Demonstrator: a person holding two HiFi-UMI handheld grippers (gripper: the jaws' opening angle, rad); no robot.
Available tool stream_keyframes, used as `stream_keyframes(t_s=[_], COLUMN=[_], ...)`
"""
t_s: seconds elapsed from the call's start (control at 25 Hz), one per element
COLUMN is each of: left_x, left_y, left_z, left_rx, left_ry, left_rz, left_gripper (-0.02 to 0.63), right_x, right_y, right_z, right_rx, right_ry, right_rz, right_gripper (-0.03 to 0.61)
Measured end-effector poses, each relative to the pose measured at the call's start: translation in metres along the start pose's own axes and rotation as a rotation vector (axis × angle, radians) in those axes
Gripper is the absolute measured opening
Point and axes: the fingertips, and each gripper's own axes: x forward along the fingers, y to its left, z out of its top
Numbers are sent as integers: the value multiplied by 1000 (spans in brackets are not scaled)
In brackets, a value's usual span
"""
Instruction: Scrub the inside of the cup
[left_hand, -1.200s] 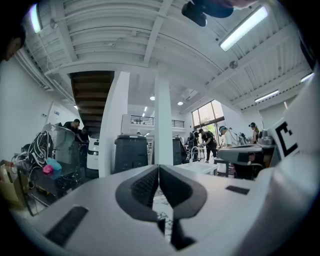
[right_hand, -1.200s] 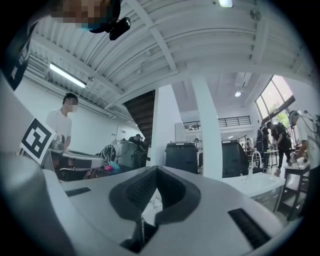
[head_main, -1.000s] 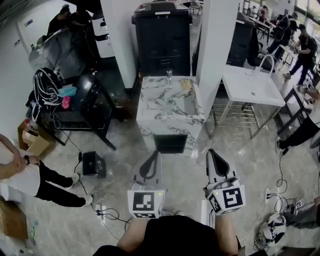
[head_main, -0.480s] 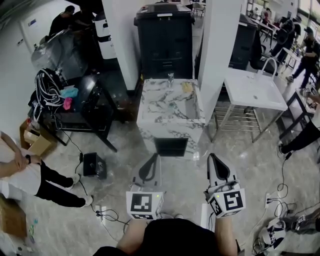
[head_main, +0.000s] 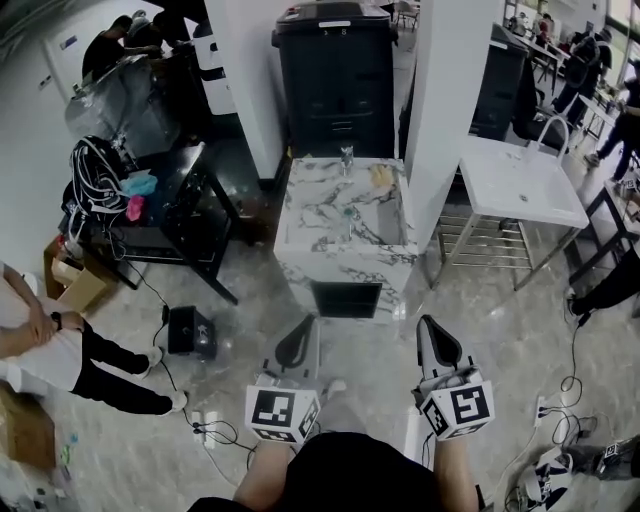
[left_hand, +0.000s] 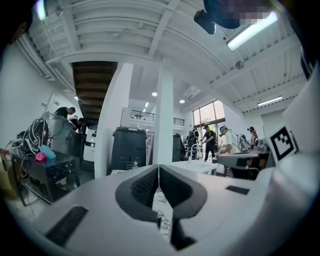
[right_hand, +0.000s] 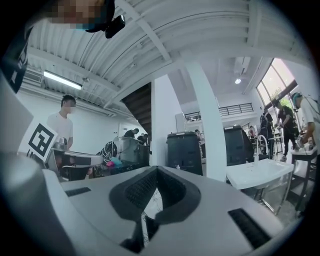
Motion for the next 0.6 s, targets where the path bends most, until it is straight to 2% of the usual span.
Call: stream_keyframes(t_s=[0.2,0.36,0.6], left_x=[73,159,270], left_y=[33,77,135], left_z=[-23,-39,-24], left_rx=[-29,-67,-17], left_ry=[34,79,105], left_rz=[-4,-21,-127], left_gripper=[14,14,14], right_x=[65,157,291], right_y=[-42,-75,-113], right_z=[-22,-37,-1], right_rx=[16,21,5], right_ry=[29,78,71], right_rz=[-31,-38,-31], right_gripper=[8,8,8])
